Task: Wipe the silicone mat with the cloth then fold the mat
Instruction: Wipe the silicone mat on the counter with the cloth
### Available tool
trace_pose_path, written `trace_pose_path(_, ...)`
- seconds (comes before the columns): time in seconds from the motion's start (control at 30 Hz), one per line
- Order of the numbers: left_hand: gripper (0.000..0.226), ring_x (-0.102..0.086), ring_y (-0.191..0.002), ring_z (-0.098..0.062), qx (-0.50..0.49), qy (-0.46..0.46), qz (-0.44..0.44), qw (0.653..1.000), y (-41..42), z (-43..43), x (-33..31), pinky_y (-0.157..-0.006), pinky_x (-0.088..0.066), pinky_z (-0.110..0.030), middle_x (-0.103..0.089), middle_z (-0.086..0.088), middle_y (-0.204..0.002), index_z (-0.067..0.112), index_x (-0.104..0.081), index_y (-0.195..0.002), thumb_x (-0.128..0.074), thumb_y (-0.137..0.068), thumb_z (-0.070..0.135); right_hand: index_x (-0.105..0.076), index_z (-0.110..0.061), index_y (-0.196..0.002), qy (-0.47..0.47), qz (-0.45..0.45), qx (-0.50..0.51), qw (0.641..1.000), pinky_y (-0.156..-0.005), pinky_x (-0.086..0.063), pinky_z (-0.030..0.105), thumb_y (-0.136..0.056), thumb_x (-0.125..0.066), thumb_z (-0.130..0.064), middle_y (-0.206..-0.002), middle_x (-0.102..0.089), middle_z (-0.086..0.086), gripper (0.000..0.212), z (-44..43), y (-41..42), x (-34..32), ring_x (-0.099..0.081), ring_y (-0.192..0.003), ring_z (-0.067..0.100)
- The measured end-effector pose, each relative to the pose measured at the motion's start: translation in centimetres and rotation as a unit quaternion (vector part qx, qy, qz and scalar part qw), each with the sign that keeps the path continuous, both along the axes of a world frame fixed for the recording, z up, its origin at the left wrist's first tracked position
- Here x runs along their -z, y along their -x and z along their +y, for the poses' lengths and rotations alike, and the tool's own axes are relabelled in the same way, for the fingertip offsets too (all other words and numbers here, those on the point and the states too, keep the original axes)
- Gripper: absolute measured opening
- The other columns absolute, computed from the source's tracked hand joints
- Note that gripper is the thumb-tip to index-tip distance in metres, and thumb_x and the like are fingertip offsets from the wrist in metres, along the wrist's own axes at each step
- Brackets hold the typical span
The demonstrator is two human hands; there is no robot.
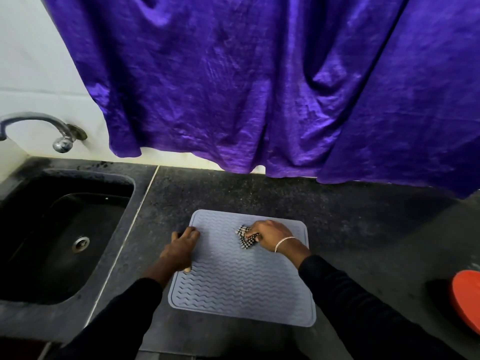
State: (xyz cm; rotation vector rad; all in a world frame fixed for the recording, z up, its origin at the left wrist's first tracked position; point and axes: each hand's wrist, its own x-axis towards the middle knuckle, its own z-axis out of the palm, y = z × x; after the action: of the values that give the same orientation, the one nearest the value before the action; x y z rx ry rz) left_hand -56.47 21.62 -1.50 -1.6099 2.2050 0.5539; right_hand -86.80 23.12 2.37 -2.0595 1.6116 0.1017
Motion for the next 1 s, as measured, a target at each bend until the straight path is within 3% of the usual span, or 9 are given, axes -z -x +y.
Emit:
trace_pose_path(0.2, 0.099, -0.028, -0.138, -0.036, -0.001, 0.007, 0.002, 1.000, -0.1, 0.1, 0.0, -0.100, -0.052, -0.051, -0.013, 0.005, -0.161, 0.022, -0.024, -0.151, -0.080, -0.070, 0.008, -0.066, -0.038, -0.132, 0.002, 0.006, 0.011, 1.000, -0.111, -0.044, 0.031, -0.090, -0.056, -0.006, -0.147, -0.057, -0.013, 0.053, 1.5, 3.2, 0.6, -0.055, -0.135, 0.015)
trace_pose_path(0.37, 0.102, -0.027, -0.139, -0.036, -0.004, 0.000, 0.007, 1.000, -0.1, 0.1, 0.1, -0.103, -0.050, -0.049, -0.012, 0.004, -0.162, 0.022, -0.023, -0.152, -0.082, -0.069, 0.008, -0.069, -0.043, -0.123, 0.006, 0.069, 0.013, 0.998, -0.102, -0.049, 0.029, -0.088, -0.062, -0.024, -0.136, -0.065, -0.012, 0.041, 0.3, 3.2, -0.7, -0.062, -0.126, 0.018)
trace_pose_path(0.63, 0.096, -0.027, -0.139, -0.037, 0.000, 0.003, 0.003, 1.000, -0.2, -0.1, 0.2, -0.102, -0.051, -0.051, -0.013, 0.005, -0.161, 0.024, -0.024, -0.152, -0.079, -0.074, 0.010, -0.066, -0.042, -0.130, 0.007, 0.005, -0.019, 1.000, -0.106, -0.049, 0.033, -0.090, -0.063, -0.021, -0.142, -0.061, -0.009, 0.044, -1.2, -2.1, -0.6, -0.060, -0.128, 0.021)
trace_pose_path(0.83, 0.099, -0.029, -0.136, -0.037, 0.011, 0.006, 0.001, 1.000, -0.3, -0.1, 0.2, -0.102, -0.051, -0.050, -0.015, 0.003, -0.161, 0.020, -0.024, -0.152, -0.081, -0.073, 0.011, -0.063, -0.044, -0.133, 0.016, 0.031, -0.015, 0.999, -0.108, -0.047, 0.032, -0.093, -0.058, -0.015, -0.149, -0.055, -0.014, 0.050, 0.3, 0.1, 0.4, -0.055, -0.134, 0.017)
trace_pose_path(1.0, 0.097, -0.027, -0.138, -0.040, 0.009, 0.005, -0.002, 1.000, -0.2, -0.1, 0.3, -0.103, -0.050, -0.052, -0.013, 0.002, -0.162, 0.020, -0.023, -0.153, -0.080, -0.076, 0.010, -0.068, -0.040, -0.127, -0.002, 0.070, -0.019, 0.997, -0.106, -0.048, 0.032, -0.090, -0.064, -0.021, -0.140, -0.063, -0.007, 0.041, -0.3, 1.9, -0.8, -0.059, -0.129, 0.021)
